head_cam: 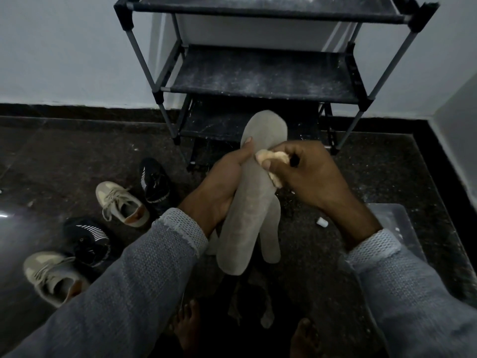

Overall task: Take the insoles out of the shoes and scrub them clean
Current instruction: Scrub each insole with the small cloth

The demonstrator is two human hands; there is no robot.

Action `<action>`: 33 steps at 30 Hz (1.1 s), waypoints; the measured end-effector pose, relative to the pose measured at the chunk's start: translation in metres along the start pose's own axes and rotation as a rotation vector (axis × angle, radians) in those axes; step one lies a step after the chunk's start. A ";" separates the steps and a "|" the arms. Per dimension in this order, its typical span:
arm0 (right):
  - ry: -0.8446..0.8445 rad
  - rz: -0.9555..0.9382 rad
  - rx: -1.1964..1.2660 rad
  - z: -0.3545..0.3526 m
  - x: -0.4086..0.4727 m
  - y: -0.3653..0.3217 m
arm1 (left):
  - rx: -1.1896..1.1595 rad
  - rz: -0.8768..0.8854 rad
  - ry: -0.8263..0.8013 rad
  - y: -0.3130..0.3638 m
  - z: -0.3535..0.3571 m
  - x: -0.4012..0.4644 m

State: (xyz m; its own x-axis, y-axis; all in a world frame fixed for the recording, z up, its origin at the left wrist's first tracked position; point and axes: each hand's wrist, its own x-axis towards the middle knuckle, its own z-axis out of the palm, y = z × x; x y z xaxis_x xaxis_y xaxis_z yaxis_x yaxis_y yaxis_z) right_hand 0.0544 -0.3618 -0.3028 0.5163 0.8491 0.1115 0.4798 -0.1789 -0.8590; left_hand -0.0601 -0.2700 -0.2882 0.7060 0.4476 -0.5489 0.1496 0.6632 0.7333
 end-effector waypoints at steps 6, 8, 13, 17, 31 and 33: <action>0.217 0.081 0.080 -0.003 -0.002 0.006 | 0.031 0.040 0.037 0.001 0.003 0.001; 0.211 0.107 0.112 -0.003 -0.002 0.004 | 0.049 0.037 0.048 0.001 0.003 0.000; 0.188 0.146 0.170 -0.002 -0.003 0.002 | 0.087 0.052 0.086 0.002 0.002 0.001; 0.158 0.229 0.229 -0.002 -0.002 0.004 | 0.098 0.048 0.086 0.001 0.002 0.001; 0.015 0.175 0.126 -0.006 -0.003 -0.002 | 0.025 0.122 0.095 0.010 -0.008 0.005; -0.015 0.165 0.100 -0.006 -0.003 -0.001 | 0.010 0.115 0.106 0.009 -0.009 0.005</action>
State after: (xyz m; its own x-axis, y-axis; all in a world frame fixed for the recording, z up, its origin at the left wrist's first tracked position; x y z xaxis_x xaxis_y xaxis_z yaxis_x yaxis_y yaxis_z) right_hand 0.0565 -0.3667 -0.2993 0.5713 0.8197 -0.0422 0.3156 -0.2668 -0.9106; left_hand -0.0613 -0.2559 -0.2879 0.6416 0.5818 -0.4999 0.0788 0.5983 0.7974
